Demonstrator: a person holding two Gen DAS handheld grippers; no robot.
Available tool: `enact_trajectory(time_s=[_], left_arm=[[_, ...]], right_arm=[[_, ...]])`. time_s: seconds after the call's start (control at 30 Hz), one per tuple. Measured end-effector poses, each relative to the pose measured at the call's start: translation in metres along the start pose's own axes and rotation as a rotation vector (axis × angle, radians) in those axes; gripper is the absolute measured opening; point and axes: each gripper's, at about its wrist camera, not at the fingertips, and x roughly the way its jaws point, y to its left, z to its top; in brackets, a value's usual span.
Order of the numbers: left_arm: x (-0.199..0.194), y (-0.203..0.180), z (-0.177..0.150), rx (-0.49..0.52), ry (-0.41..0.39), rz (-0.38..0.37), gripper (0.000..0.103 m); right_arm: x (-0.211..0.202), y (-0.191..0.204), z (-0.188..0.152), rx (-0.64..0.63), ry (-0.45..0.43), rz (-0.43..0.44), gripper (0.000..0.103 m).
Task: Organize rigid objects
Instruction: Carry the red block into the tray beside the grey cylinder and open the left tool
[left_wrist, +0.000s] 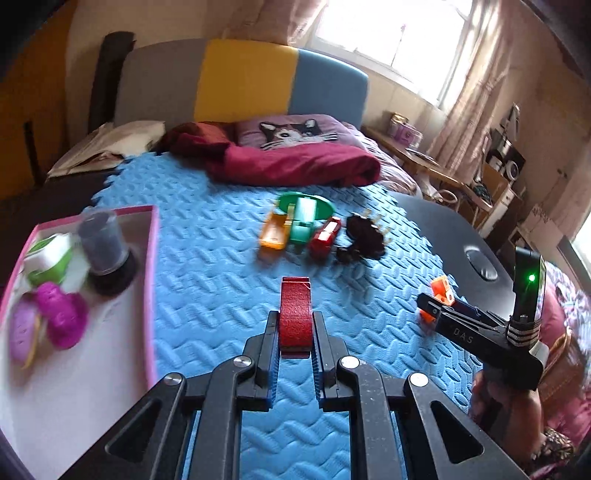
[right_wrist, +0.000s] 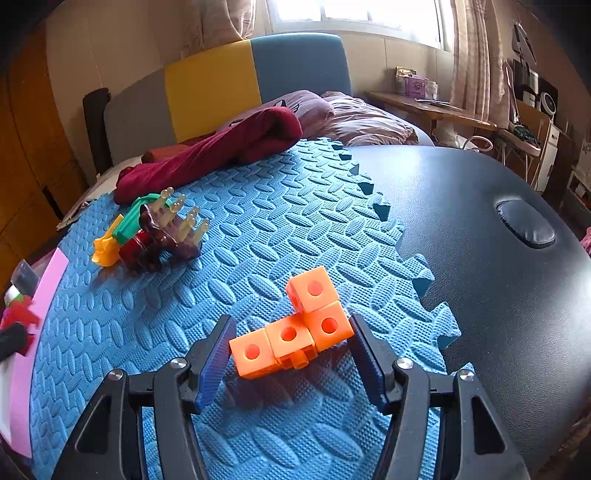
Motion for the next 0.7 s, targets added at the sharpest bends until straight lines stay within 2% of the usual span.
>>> enact_trajectory(time_s=[0.3,0.53,0.7], left_arm=[[-0.021,0.069,-0.002,-0.110,-0.017,0.098,0.015],[-0.006,0.115,-0.002,-0.178,0.044,0.187,0.015],[0.004,0.129,-0.002,-0.190,0.062,0.210,0.015]], right_arm=[[-0.005,0.000,-0.002,0.001,-0.024,-0.011,0.063],[-0.015,0.006,-0.003,-0.031,-0.070,-0.014,0.063],[-0.016,0.011,-0.003,-0.054,-0.077,-0.016,0.063]])
